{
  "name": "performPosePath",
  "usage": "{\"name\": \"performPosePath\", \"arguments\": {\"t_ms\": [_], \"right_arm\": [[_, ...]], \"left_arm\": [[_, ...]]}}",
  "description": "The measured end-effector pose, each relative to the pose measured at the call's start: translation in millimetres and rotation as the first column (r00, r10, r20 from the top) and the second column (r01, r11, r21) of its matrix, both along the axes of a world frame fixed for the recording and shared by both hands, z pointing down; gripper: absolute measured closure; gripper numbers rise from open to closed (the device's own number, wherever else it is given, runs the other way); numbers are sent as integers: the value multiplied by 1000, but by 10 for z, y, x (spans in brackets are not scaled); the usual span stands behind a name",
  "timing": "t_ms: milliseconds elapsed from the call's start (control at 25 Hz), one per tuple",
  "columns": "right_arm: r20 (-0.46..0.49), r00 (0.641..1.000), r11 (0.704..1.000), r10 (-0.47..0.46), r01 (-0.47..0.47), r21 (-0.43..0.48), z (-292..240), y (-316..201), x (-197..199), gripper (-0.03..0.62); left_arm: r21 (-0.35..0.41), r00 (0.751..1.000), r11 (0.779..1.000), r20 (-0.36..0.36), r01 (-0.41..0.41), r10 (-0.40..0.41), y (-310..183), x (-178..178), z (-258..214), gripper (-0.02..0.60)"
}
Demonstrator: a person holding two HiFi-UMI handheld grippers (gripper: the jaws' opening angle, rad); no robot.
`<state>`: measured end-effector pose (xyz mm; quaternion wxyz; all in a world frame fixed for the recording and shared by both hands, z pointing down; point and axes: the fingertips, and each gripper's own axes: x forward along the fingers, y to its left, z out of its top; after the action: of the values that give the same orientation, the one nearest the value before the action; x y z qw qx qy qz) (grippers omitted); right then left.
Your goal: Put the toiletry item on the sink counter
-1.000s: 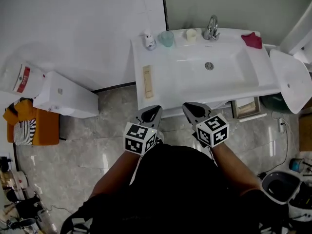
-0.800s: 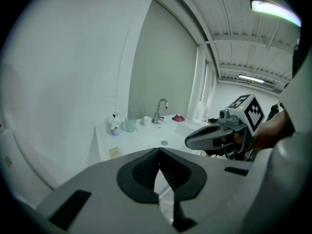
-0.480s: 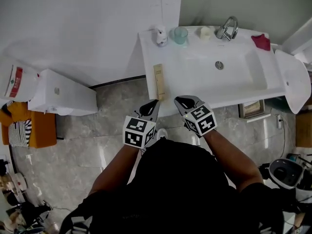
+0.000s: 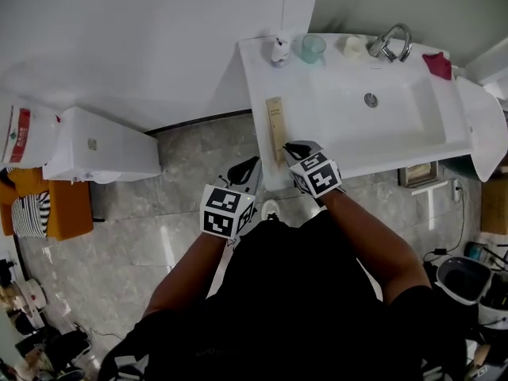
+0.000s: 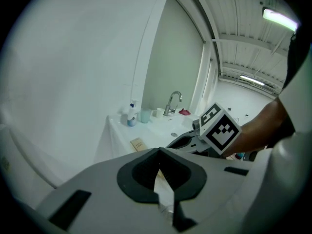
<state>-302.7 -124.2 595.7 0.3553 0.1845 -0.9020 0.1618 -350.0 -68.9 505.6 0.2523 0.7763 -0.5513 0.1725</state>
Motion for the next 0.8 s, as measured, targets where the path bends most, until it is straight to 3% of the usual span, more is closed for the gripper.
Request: {"name": "performPosePath", "arguments": {"t_ms": [120, 240, 560, 800], "right_arm": [[-39, 999, 1000, 5, -6, -15, 176, -76, -103, 584], [-65, 998, 999, 20, -22, -31, 309, -181, -187, 512], [-154, 988, 998, 23, -32, -53, 601, -293, -231, 451], [-192, 981, 998, 21, -31, -50, 693, -324, -238, 445]], "left_arm": [[-11, 1000, 1000, -6, 16, -16, 27, -93, 51, 578], [-23, 999, 999, -6, 37, -37, 40, -179, 90, 578], [-43, 995, 995, -29, 91, -93, 107, -260, 128, 578], [-32, 995, 995, -25, 98, -99, 80, -318, 105, 578]]}}
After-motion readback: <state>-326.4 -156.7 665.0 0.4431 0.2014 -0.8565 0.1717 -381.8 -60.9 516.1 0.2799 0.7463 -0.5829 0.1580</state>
